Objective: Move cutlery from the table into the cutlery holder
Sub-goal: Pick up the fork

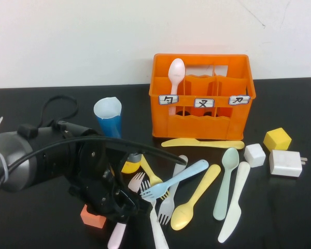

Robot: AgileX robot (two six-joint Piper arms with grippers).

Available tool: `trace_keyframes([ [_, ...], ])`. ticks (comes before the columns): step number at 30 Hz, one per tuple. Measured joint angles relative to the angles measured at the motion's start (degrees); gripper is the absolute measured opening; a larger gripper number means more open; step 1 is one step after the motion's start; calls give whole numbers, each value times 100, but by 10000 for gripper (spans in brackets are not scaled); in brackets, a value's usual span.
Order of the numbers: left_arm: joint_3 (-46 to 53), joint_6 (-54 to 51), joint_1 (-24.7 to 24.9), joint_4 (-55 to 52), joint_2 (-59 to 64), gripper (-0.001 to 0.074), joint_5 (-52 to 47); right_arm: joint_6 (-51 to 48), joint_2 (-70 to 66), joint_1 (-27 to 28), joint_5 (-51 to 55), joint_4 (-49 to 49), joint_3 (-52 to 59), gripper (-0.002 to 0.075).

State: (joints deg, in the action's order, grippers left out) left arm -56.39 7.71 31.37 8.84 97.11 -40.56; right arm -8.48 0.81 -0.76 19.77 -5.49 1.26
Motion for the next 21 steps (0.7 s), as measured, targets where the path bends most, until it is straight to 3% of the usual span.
trace_keyframes([
  [6, -46, -222, -13, 51, 150, 155, -88, 0, 0, 0, 0, 0, 0, -3],
  [21, 398, -326, 174, -184, -703, 146, 110, 0, 0, 0, 0, 0, 0, -3],
])
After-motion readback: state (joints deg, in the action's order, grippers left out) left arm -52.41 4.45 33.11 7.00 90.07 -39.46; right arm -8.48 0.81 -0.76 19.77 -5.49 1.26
